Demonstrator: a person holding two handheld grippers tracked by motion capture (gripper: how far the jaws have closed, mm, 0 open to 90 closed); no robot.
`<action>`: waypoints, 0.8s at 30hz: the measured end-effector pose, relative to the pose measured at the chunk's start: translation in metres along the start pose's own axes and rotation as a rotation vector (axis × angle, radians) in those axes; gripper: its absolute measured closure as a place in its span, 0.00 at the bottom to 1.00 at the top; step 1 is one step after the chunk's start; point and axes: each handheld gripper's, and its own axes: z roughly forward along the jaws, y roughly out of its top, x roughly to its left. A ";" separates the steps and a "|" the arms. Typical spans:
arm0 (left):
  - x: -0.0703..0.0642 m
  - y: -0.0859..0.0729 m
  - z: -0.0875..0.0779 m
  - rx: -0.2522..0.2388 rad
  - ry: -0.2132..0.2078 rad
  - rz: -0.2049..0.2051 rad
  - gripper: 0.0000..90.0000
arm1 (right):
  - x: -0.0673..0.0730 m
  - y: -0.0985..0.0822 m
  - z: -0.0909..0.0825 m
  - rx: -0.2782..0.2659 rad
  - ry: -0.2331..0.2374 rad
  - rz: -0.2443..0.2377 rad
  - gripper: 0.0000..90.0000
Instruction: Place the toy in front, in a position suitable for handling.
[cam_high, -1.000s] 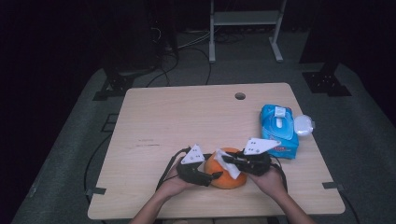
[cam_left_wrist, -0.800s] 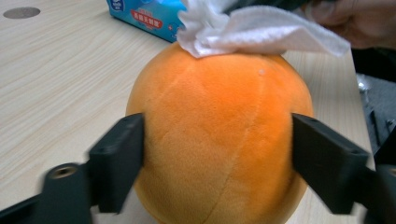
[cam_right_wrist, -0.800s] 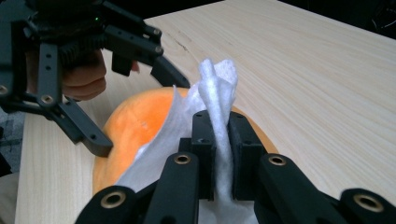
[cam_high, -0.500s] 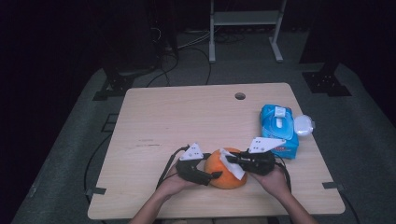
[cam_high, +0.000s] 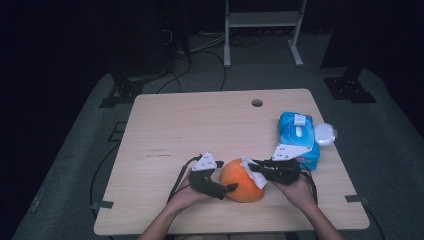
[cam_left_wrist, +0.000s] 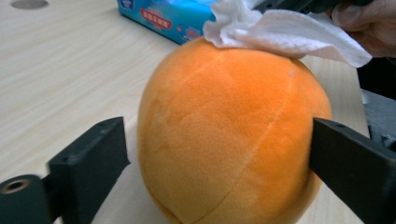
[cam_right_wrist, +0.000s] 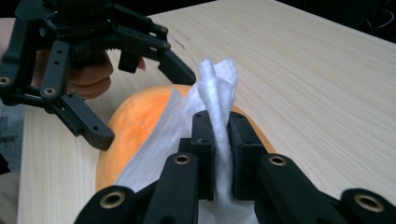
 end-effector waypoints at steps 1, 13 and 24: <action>-0.002 0.001 -0.001 0.003 0.007 0.008 0.18 | 0.002 0.002 0.000 0.000 0.000 -0.009 0.90; -0.028 0.011 -0.001 0.013 0.057 0.175 0.27 | 0.034 0.023 0.016 -0.011 0.058 -0.114 0.90; -0.011 0.006 0.002 0.006 -0.013 0.022 0.21 | 0.009 0.010 0.004 -0.008 0.074 -0.028 0.90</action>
